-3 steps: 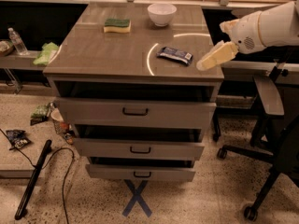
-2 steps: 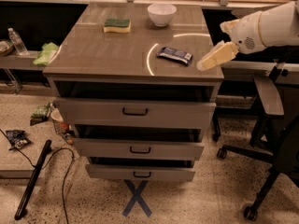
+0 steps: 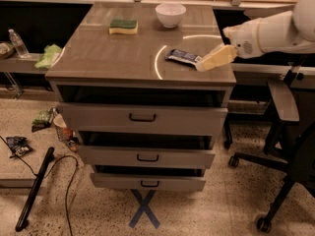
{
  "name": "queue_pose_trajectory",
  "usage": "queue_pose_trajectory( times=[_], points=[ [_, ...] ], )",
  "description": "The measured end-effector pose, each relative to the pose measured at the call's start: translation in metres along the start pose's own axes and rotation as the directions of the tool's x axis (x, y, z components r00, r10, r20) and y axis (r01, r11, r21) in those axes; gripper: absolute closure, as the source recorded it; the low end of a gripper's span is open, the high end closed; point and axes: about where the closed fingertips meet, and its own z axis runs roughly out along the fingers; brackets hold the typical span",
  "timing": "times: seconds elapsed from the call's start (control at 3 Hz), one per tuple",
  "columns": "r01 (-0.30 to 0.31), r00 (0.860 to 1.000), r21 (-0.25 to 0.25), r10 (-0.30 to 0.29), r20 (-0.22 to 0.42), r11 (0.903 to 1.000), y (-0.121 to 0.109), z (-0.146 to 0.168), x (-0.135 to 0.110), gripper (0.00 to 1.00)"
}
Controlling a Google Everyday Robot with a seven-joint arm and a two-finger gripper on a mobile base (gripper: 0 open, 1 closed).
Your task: Move rxbar blueberry near sponge
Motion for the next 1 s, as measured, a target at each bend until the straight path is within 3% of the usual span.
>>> queue_pose_trajectory(
  times=[0.33, 0.67, 1.0],
  points=[
    [-0.085, 0.996, -0.042, 0.086, 0.009, 0.9955, -0.012, 0.043, 0.001, 0.22],
    [-0.109, 0.994, -0.063, 0.11, 0.01, 0.992, -0.016, 0.066, 0.002, 0.07],
    [-0.128, 0.991, -0.068, 0.13, 0.013, 0.9894, -0.018, 0.086, 0.009, 0.09]
  ],
)
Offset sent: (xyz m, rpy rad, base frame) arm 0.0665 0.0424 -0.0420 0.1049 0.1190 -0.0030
